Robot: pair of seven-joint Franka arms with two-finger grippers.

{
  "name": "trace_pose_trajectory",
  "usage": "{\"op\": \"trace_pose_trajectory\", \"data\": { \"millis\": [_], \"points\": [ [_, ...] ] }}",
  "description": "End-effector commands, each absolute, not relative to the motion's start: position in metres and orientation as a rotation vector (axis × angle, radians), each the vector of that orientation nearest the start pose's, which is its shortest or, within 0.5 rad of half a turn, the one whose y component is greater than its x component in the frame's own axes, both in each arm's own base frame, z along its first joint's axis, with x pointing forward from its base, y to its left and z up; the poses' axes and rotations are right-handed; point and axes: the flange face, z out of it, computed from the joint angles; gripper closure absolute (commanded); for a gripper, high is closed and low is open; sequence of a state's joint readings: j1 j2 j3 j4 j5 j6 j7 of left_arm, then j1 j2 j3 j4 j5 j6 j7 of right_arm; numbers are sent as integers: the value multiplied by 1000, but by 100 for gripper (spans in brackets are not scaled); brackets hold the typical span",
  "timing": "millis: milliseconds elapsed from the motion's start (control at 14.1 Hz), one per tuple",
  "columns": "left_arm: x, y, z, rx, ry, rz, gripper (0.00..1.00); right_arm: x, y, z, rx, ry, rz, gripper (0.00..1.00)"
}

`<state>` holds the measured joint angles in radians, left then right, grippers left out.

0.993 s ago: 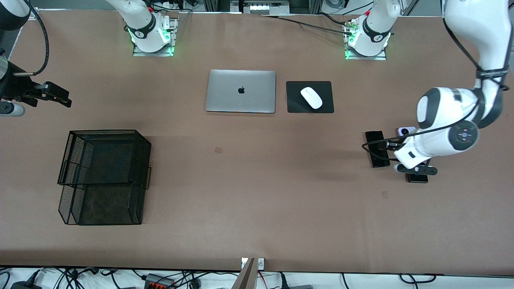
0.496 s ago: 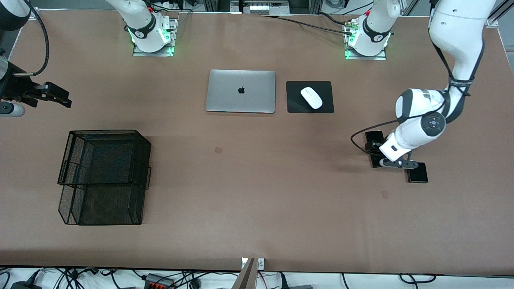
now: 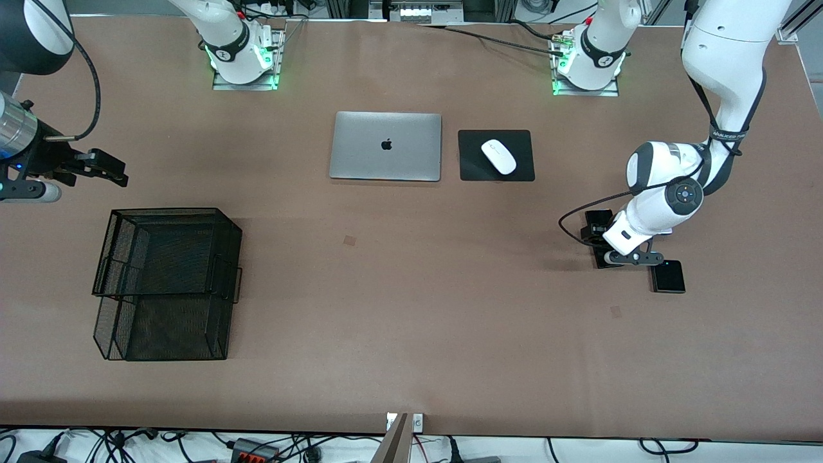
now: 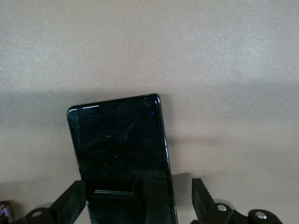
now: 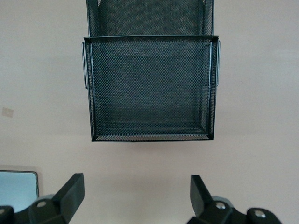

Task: Place phones with both arms
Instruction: 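Grasp the slim black phone with the left gripper and lift it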

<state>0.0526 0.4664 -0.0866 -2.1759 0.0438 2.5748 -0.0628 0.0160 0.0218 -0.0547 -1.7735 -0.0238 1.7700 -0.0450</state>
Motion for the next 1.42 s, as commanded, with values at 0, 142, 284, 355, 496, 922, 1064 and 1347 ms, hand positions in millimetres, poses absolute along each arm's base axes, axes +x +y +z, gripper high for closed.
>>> {"op": "trace_pose_trajectory", "data": {
  "millis": [0,142,284,355,496,922,1064,1347],
  "points": [
    [549,-17,159,-3140,-21,112,0,568,-21,533,-3154,-33,1,0],
    [549,-16,159,-3139,-33,112,0,572,-17,534,-3153,-40,-23,0],
    [549,-18,158,-3136,-83,117,0,571,-15,534,-3153,-48,-24,0],
    [548,-19,158,-3134,-109,117,0,572,-15,534,-3153,-50,-26,0],
    [548,-20,155,-3134,-107,124,0,578,-13,530,-3135,-42,-51,0],
    [565,-29,179,-3132,-55,146,74,586,-10,530,-3059,-3,-125,0],
    [591,-59,221,-3124,9,218,74,585,-10,529,-3060,-43,-122,0],
    [627,-170,278,-3124,226,303,76,583,-7,531,-3061,-61,-115,0]
  ]
}}
